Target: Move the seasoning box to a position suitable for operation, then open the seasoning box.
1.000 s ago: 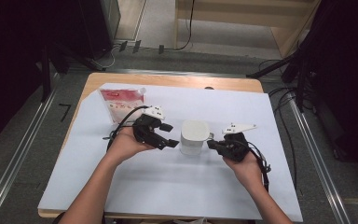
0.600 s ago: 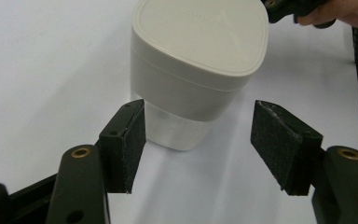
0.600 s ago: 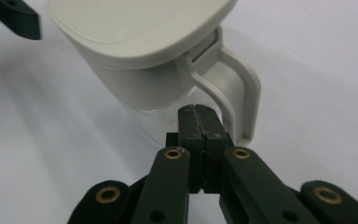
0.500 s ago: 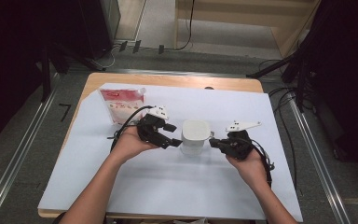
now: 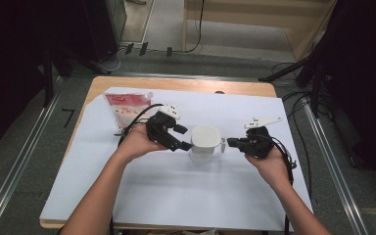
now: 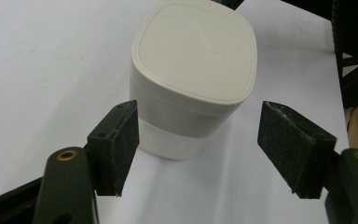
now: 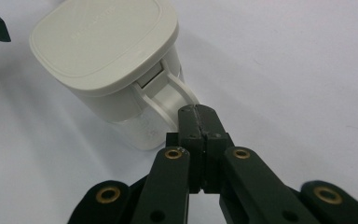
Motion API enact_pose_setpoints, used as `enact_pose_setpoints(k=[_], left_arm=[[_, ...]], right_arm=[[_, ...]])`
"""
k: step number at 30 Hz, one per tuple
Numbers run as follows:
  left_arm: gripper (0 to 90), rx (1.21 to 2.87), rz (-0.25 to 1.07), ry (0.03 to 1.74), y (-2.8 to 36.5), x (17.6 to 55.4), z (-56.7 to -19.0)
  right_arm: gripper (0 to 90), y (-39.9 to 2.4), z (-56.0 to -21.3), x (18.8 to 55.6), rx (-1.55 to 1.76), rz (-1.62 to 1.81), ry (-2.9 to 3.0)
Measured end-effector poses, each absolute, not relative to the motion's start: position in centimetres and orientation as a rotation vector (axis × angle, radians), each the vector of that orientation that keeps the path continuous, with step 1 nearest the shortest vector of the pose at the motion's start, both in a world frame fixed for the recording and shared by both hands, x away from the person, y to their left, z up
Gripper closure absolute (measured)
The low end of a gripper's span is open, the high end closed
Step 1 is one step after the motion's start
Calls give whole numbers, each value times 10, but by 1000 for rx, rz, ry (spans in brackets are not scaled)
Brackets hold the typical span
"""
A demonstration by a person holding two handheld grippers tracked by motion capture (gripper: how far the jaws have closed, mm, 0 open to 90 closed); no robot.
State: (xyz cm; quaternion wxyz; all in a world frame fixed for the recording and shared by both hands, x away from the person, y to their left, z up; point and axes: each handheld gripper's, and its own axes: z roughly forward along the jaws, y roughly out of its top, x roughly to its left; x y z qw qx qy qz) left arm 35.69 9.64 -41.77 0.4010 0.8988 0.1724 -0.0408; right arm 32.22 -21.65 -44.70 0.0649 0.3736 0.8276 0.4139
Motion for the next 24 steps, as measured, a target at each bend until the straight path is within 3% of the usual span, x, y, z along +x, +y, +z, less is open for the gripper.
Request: enact_pose_setpoints(k=[24], left_arm=[[254, 2349, -52, 415, 75, 359, -434]], right_arm=[[900, -209, -452, 321, 1142, 1240, 2497]])
